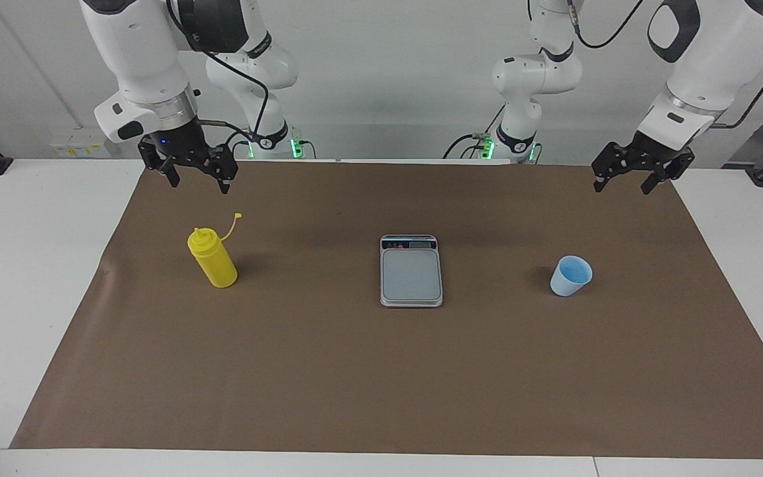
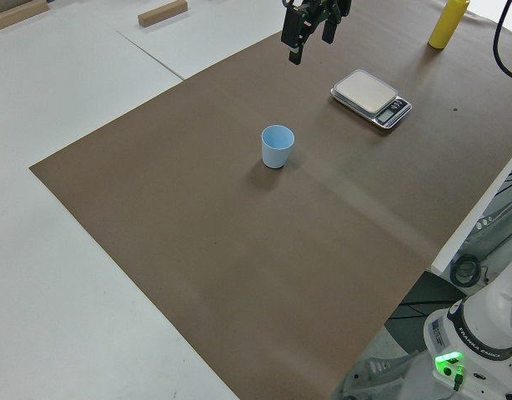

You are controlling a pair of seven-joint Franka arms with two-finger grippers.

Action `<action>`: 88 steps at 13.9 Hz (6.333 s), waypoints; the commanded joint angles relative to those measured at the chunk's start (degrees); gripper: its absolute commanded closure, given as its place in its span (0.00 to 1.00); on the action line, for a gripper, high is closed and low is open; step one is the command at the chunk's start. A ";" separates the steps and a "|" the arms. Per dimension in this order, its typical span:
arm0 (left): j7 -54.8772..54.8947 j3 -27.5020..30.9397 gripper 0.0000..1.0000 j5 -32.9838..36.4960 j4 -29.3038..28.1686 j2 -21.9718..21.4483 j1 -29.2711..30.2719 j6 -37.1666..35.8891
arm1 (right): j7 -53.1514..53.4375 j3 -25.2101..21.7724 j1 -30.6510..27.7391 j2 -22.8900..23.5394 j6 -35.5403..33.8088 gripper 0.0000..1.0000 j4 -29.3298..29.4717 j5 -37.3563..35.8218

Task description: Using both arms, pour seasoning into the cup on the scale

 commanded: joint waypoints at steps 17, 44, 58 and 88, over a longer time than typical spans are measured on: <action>-8.24 -0.26 0.00 -0.43 -25.39 2.87 4.47 31.62 | -1.30 0.08 -0.79 -0.10 -0.69 0.00 0.39 1.52; -28.34 -0.69 1.00 -2.27 -4.25 13.50 -9.82 25.24 | 1.95 -0.10 -4.04 -0.28 -0.07 0.00 -0.57 1.70; -39.55 -0.52 1.00 -2.36 -6.33 20.28 -30.60 32.35 | 22.60 -0.10 -12.73 10.33 1.42 0.00 2.13 11.45; -3.26 0.45 0.00 0.80 -5.72 1.30 -5.82 7.84 | 27.53 0.08 -23.73 27.32 -4.82 0.00 -3.65 30.53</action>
